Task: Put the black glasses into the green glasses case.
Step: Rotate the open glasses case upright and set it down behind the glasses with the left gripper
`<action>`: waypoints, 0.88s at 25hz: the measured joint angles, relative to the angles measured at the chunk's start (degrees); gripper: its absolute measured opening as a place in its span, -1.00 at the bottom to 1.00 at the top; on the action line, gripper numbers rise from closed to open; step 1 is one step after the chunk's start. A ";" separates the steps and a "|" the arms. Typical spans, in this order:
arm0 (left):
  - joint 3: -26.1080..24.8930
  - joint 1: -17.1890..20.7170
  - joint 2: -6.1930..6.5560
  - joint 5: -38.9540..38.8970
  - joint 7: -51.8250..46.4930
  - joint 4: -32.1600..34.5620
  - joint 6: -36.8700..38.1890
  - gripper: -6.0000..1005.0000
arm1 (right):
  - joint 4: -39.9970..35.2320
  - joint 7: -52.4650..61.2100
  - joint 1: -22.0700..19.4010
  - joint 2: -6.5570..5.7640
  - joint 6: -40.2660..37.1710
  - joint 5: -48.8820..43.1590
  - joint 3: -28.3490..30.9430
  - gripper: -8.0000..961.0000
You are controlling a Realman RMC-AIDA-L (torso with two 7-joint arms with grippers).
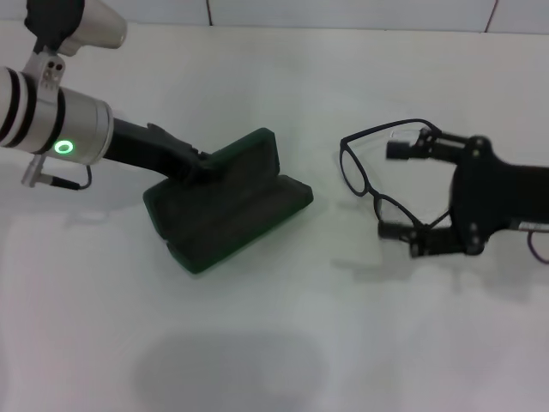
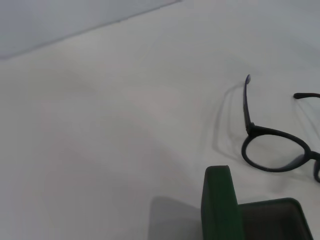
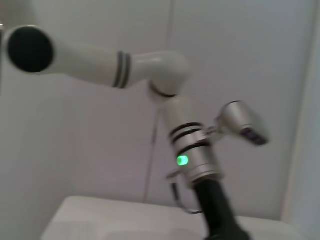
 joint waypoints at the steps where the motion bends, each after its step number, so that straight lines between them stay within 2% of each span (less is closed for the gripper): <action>1: 0.03 -0.10 0.12 0.01 1.16 0.09 -0.17 -0.55 | -0.16 0.03 0.20 0.14 -0.42 -0.81 0.00 0.78; 6: 0.12 -1.41 0.51 0.01 9.77 0.65 -1.26 -0.56 | -0.95 0.16 0.76 1.36 -2.44 -5.22 -0.01 0.78; 9: 0.31 -2.08 0.12 -0.13 19.19 1.10 -2.70 -0.54 | -0.97 0.06 1.19 2.32 -2.53 -7.42 -0.01 0.78; 12: 1.31 -3.40 -0.35 -1.86 28.88 0.49 -3.07 -0.52 | -0.50 -0.27 1.27 2.70 -2.34 -8.20 -0.12 0.78; 18: 6.59 -6.76 -0.49 -3.17 33.89 -2.62 -4.21 -0.48 | -0.18 -1.07 0.61 3.04 -2.30 -8.14 -0.90 0.78; 22: 9.48 -7.33 -0.65 -5.78 35.72 -3.98 -6.83 -0.45 | -0.16 -1.20 0.46 3.04 -2.26 -7.91 -0.87 0.78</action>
